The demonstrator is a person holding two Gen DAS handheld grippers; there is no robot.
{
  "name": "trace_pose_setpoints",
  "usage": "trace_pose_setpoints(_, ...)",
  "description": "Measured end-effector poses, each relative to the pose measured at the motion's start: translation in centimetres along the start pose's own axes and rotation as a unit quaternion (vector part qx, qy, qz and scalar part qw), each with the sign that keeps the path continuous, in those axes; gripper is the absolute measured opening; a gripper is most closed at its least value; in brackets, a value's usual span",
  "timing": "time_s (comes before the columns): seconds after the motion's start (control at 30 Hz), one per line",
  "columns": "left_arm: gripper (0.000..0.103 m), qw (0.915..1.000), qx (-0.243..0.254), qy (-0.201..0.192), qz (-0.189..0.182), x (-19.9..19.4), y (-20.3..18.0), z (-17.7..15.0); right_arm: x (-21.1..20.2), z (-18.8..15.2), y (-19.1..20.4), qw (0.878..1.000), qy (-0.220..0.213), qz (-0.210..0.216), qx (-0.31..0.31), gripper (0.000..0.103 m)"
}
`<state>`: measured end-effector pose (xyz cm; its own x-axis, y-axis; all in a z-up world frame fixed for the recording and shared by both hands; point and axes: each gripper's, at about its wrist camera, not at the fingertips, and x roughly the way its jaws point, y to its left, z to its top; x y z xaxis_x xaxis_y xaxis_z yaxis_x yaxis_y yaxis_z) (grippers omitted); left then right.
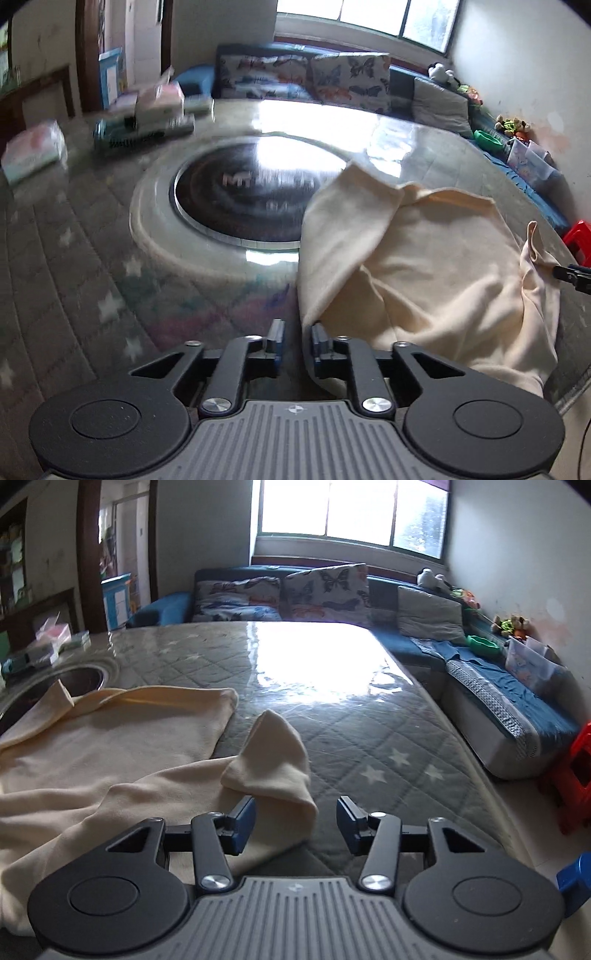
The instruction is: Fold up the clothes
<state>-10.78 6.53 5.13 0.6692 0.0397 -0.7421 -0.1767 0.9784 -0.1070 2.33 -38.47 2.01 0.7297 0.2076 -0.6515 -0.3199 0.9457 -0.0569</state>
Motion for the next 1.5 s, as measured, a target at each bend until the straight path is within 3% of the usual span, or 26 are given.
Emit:
trace_pose_setpoints(0.03, 0.037, 0.9999, 0.007, -0.007, 0.003, -0.2, -0.2, 0.3, 0.4, 0.1, 0.2, 1.000, 0.002, 0.001, -0.003, 0.049)
trace_pose_setpoints(0.1, 0.050, 0.9997, 0.012, -0.020, 0.008, -0.2, -0.3, 1.1, 1.1, 0.3, 0.5, 1.000, 0.007, 0.001, -0.011, 0.048)
trace_pose_setpoints(0.2, 0.050, 0.9990, 0.032, -0.031, 0.009, 0.4, -1.3, 2.2, 2.0, 0.3, 0.7, 1.000, 0.011, -0.002, -0.019, 0.040)
trace_pose_setpoints(0.23, 0.051, 0.9985, 0.041, -0.034, 0.009, 0.7, -1.8, 2.5, 2.1, 0.4, 0.6, 1.000, 0.010, -0.001, -0.014, 0.032)
trace_pose_setpoints(0.27, 0.051, 0.9980, 0.050, -0.036, 0.008, 1.1, -2.2, 2.8, 2.1, 0.4, 0.5, 1.000, 0.009, -0.002, -0.008, 0.012)
trace_pose_setpoints(0.3, 0.050, 0.9975, 0.060, -0.039, 0.007, 1.4, -2.7, 3.2, 2.1, 0.5, 0.2, 1.000, 0.006, -0.008, -0.001, 0.007)
trace_pose_setpoints(0.57, 0.050, 0.9911, 0.124, -0.049, -0.002, 5.4, -6.8, 5.1, -1.7, -0.2, -2.4, 0.994, -0.020, -0.109, 0.009, 0.004)
trace_pose_setpoints(0.7, 0.050, 0.9890, 0.142, -0.042, -0.001, 7.5, -8.0, 5.2, -2.2, -1.9, -4.2, 0.992, 0.011, -0.119, 0.034, 0.012)
trace_pose_setpoints(0.83, 0.050, 0.9897, 0.138, -0.037, 0.006, 8.8, -8.1, 5.3, -2.9, -2.0, -4.9, 0.992, 0.010, -0.114, 0.042, 0.021)
trace_pose_setpoints(0.97, 0.050, 0.9875, 0.154, -0.036, 0.000, 9.7, -8.6, 5.2, -3.6, 0.2, -3.9, 0.997, -0.013, -0.078, 0.019, 0.037)
trace_pose_setpoints(1.03, 0.049, 0.9854, 0.166, -0.038, 0.000, 10.0, -8.9, 5.1, -3.2, 1.3, -3.0, 0.999, -0.016, -0.043, 0.006, 0.040)
trace_pose_setpoints(1.07, 0.046, 0.9835, 0.175, -0.044, 0.003, 10.0, -9.0, 5.1, -2.9, 1.8, -2.5, 0.999, -0.015, -0.030, 0.000, 0.042)
trace_pose_setpoints(1.13, 0.011, 0.9836, 0.173, -0.048, 0.010, 10.2, -8.9, 5.2, -2.2, 2.6, -1.3, 1.000, -0.012, -0.004, -0.011, 0.045)
trace_pose_setpoints(1.27, 0.004, 0.9885, 0.132, -0.069, 0.026, 9.1, -6.4, 6.0, 0.1, 4.2, 2.0, 0.998, -0.009, 0.040, -0.051, 0.049)
trace_pose_setpoints(1.4, 0.004, 0.9897, 0.054, -0.106, 0.080, 6.2, -2.0, 6.9, 2.2, 5.4, 3.9, 0.995, 0.005, 0.070, -0.064, 0.052)
trace_pose_setpoints(1.5, 0.004, 0.9852, -0.018, -0.104, 0.135, 5.1, 2.1, 6.9, 3.7, 6.0, 4.8, 0.994, 0.015, 0.082, -0.068, 0.052)
